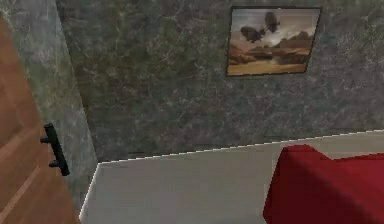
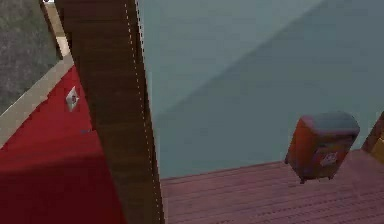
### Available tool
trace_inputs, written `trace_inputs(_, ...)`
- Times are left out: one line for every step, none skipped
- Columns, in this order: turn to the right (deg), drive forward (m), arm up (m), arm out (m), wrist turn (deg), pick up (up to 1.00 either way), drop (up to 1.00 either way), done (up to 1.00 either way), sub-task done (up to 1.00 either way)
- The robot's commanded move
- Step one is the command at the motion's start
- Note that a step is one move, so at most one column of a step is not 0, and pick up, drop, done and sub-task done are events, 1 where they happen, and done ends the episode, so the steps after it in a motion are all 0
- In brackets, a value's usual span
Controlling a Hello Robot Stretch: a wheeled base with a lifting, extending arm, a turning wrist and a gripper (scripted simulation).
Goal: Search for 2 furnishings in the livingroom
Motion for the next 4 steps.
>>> trace_inputs(45.0,0.0,0.0,0.0,0.0,0.0,0.0,0.0,0.0)
trace_inputs(18.0,0.0,0.0,0.0,0.0,0.0,0.0,0.0,0.0)
trace_inputs(0.0,0.0,0.0,0.0,0.0,0.0,0.0,0.0,1.0)
trace_inputs(-27.0,0.0,0.0,0.0,0.0,0.0,0.0,0.0,0.0)
